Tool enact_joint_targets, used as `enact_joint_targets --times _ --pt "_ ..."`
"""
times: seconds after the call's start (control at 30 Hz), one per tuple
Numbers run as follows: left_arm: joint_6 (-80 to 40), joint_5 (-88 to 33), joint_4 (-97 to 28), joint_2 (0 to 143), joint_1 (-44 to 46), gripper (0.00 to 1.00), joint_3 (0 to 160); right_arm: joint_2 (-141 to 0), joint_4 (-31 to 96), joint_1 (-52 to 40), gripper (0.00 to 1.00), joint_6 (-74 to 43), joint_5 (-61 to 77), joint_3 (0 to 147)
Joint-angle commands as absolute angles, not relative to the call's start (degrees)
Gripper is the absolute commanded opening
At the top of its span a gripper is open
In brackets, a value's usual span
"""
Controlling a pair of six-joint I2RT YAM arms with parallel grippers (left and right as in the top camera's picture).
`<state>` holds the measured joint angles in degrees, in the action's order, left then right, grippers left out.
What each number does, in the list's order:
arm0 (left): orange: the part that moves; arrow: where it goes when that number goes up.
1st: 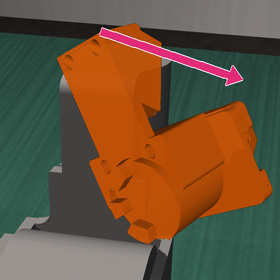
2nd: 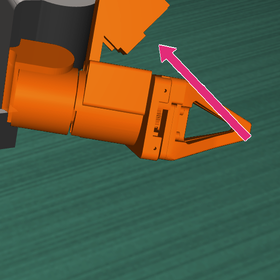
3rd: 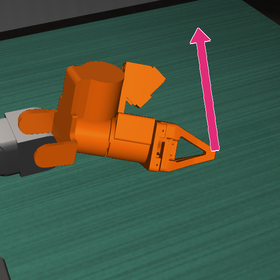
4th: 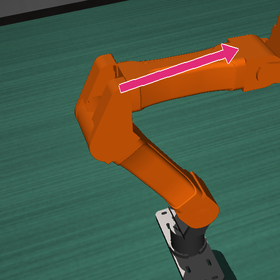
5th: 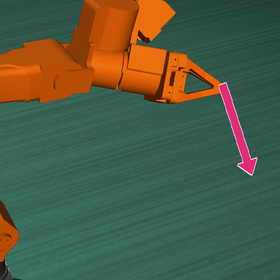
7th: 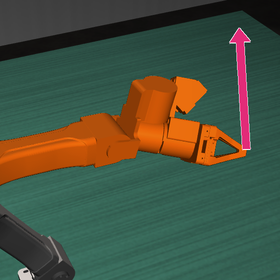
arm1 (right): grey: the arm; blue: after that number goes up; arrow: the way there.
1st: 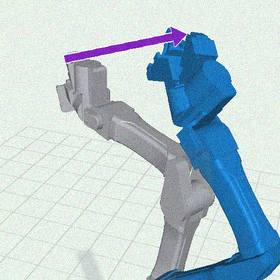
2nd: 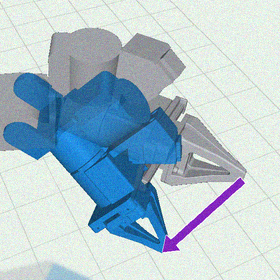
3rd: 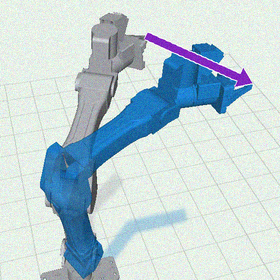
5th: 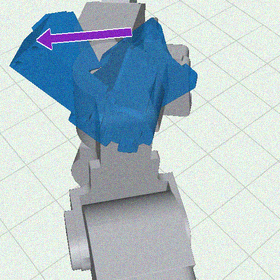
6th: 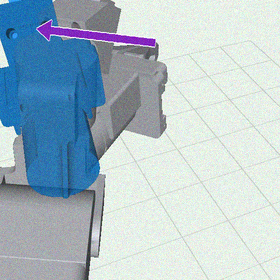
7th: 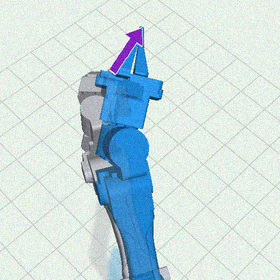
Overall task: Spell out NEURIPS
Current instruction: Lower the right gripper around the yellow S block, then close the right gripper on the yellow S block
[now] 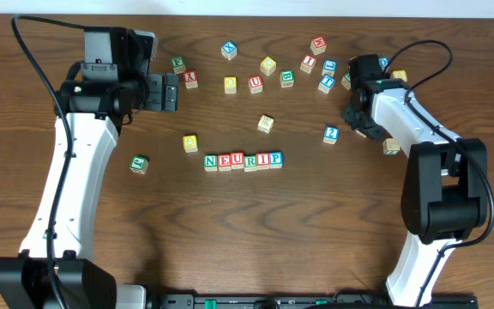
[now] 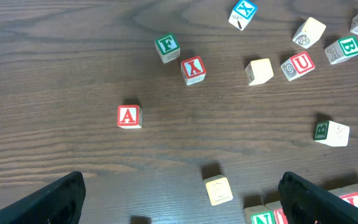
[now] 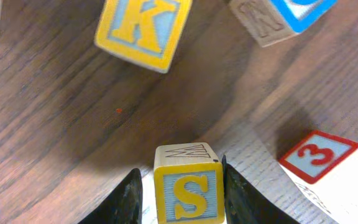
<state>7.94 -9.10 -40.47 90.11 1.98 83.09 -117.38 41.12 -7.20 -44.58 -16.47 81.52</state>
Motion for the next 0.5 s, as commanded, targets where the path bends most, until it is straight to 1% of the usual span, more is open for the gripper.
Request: enact_joint_targets --times 0.0,0.07,0.27,0.47 --pt "8.6 -9.5 -40.5 89.9 1.8 0.98 84.6 -117.3 40.3 -7.0 0.35 -39.9 -15.1 81.2" --pt "8.5 -9.5 -40.5 89.9 1.8 0.98 84.6 -117.3 38.8 -7.0 0.34 -36.3 -13.2 81.2" --pt "8.6 -9.5 -40.5 89.9 1.8 0.98 84.6 -117.3 38.0 -7.1 0.34 -31.4 -12.5 81.2" --pt "8.6 -9.5 -40.5 89.9 1.8 0.98 84.6 -117.3 37.7 -7.2 0.37 -30.5 -12.5 81.2"
